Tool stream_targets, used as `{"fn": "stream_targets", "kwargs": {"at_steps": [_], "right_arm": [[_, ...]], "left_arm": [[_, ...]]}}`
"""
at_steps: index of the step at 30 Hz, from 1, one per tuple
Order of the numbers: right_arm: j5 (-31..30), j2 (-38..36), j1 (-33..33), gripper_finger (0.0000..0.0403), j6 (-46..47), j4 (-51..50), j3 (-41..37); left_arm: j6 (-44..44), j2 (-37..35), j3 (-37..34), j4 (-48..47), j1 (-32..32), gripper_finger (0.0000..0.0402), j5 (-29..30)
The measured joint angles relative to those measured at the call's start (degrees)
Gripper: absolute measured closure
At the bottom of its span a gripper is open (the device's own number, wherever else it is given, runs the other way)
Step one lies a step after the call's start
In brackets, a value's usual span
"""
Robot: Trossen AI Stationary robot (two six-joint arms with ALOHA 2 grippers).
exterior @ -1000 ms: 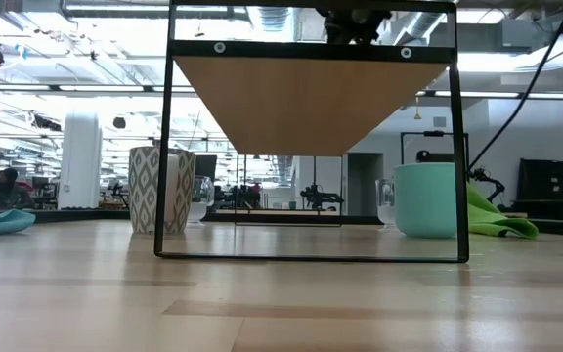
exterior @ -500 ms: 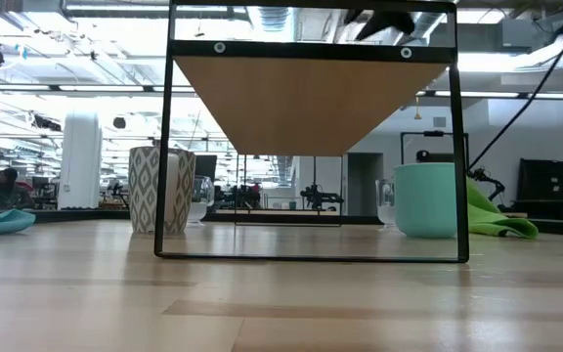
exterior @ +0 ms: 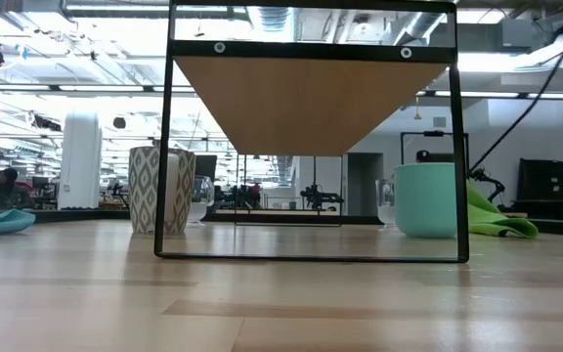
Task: Stack small to large cups/mugs on shelf
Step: Put the gray cup on the shelf
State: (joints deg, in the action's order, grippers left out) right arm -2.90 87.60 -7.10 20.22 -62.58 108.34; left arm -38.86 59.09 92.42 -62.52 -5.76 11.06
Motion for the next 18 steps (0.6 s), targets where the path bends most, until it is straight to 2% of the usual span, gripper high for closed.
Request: {"fn": "stream_targets", "kwargs": {"at_steps": [5,10,13,18], "right_arm": [[0.02,4.74,3.37,0.0173,-0.59,-0.3,-0.08],[-0.02,4.93,4.25,0.0173,-0.28,-3.0,0.01],[-0.2,3.74,4.47,0.0173,-0.25,-4.12,-0.06],[-0.37,1.15,4.44,0.0173,-0.13,-4.99,0.06]], "left_arm": [[-7.39,1.12,0.0,-12.05,0.0,0.0322,0.25],[-13.01,4.54,-0.05,-22.92,0.01,0.0316,1.71],[-15.56,6.42,-2.81,-24.08,1.07,0.0296,3.29],[-21.33,7.13,-13.3,-21.54,4.64,0.0244,3.25]]}}
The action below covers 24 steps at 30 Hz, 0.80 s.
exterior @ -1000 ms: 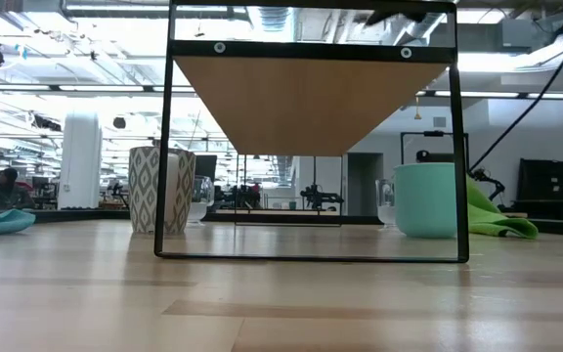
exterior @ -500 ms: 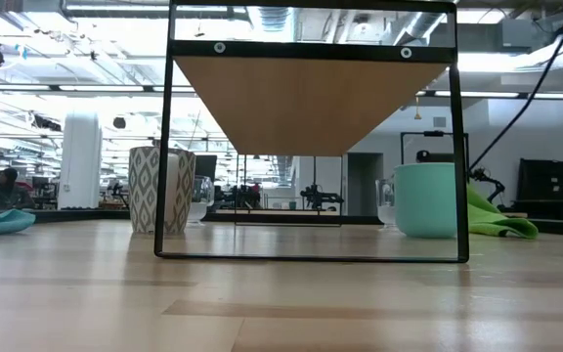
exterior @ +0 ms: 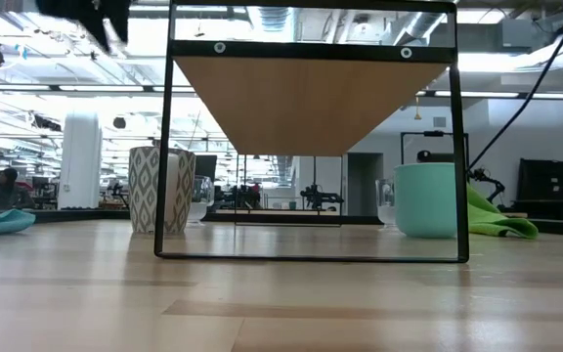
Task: Stack small to large cups/mugs on shelf
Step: Put the gray cup on the shelf
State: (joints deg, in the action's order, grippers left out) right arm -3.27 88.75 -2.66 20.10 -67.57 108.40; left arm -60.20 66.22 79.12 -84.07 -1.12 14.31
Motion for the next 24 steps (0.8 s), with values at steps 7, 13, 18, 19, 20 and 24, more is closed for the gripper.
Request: {"fn": "stream_targets", "kwargs": {"at_steps": [7,13,18,19,20,24], "right_arm": [[-2.26,-2.76,0.02,0.0173,-0.02,-1.66,-0.04],[-2.82,-3.37,0.0,0.0173,-0.06,-1.98,-0.09],[-2.82,-3.36,0.02,0.0173,-0.07,-2.02,-0.09],[-2.82,-3.35,0.01,0.0173,-0.04,-2.03,-0.09],[-2.81,-3.34,0.01,0.0173,-0.04,-2.03,-0.09],[-2.8,-3.32,0.02,0.0173,0.37,-2.03,-0.09]], "left_arm": [[-6.74,-2.78,-19.55,18.52,0.84,0.0202,-3.03],[-8.53,-3.21,-30.17,29.03,-1.89,0.0206,-2.99],[-8.32,-3.29,-33.28,32.62,-4.4,0.0207,-1.26],[-7.95,-3.27,-33.54,32.65,-4.87,0.0207,-1.27],[-7.61,-3.24,-33.69,32.94,-5.31,0.0207,-1.3],[-6.17,-3.26,-34.83,36.0,-7.05,0.0207,-1.79]]}}
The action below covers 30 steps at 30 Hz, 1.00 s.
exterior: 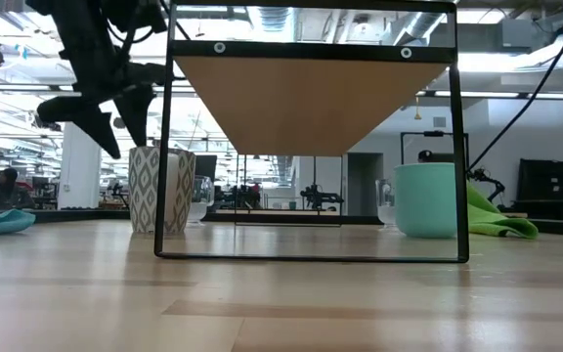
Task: Stack small to large cups/mugs on shelf
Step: Put the gray cup on the shelf
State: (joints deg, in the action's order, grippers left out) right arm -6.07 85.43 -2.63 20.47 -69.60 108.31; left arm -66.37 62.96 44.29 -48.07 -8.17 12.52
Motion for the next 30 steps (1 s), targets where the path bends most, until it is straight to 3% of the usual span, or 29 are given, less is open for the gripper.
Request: {"fn": "stream_targets", "kwargs": {"at_steps": [13,25,30], "right_arm": [[0.02,0.02,0.0,0.0173,0.5,0.0,0.0],[0.2,0.05,0.39,0.0173,0.52,-0.07,0.0],[0.14,0.04,0.37,0.0173,0.51,-0.14,0.0]], "left_arm": [[2.4,2.33,-3.39,3.81,-2.9,0.0213,-3.19],[3.73,7.87,-3.42,8.48,-2.92,0.0375,-6.36],[3.29,7.94,-3.35,8.83,-2.89,0.0388,-6.62]]}}
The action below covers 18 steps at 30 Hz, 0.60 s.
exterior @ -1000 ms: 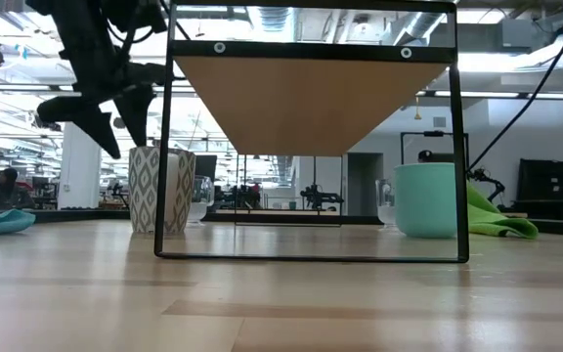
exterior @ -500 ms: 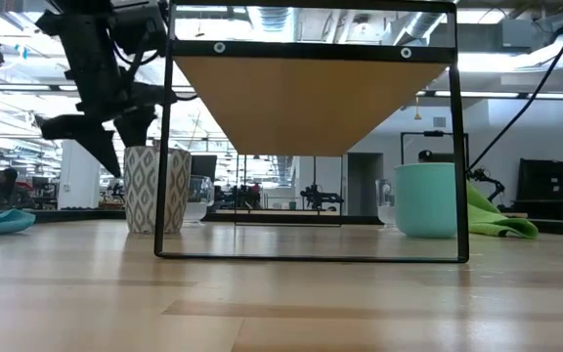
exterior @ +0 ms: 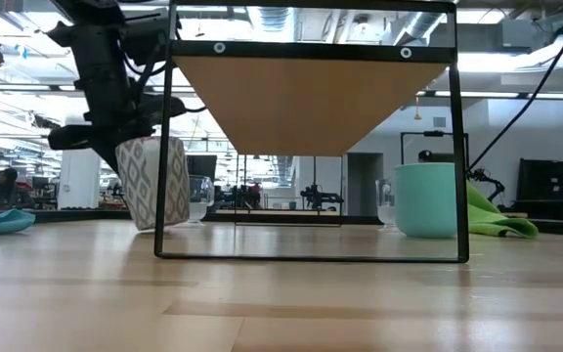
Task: Stack small to large cups/mugs on shelf
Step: Put the gray cup on the shelf
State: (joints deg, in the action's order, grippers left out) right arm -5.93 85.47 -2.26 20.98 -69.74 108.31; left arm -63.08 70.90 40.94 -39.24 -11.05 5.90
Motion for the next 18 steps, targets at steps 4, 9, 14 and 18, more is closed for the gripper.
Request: {"fn": "stream_targets", "kwargs": {"at_steps": [4,9,14,18], "right_arm": [[-0.01,0.0,0.0,0.0173,-0.15,0.24,0.0],[-0.03,0.01,0.17,0.0173,-2.05,2.86,0.0],[-0.12,0.0,1.31,0.0173,-6.04,6.39,0.0],[-0.14,0.01,2.78,0.0173,-9.47,8.98,0.0]], "left_arm": [[0.01,0.01,1.47,-0.23,0.13,0.039,-0.65],[0.92,0.0,6.37,-5.49,0.25,0.039,0.03],[3.04,-0.01,13.03,-14.83,0.24,0.039,1.9],[5.51,-0.02,18.51,-22.88,0.34,0.039,2.7]]}}
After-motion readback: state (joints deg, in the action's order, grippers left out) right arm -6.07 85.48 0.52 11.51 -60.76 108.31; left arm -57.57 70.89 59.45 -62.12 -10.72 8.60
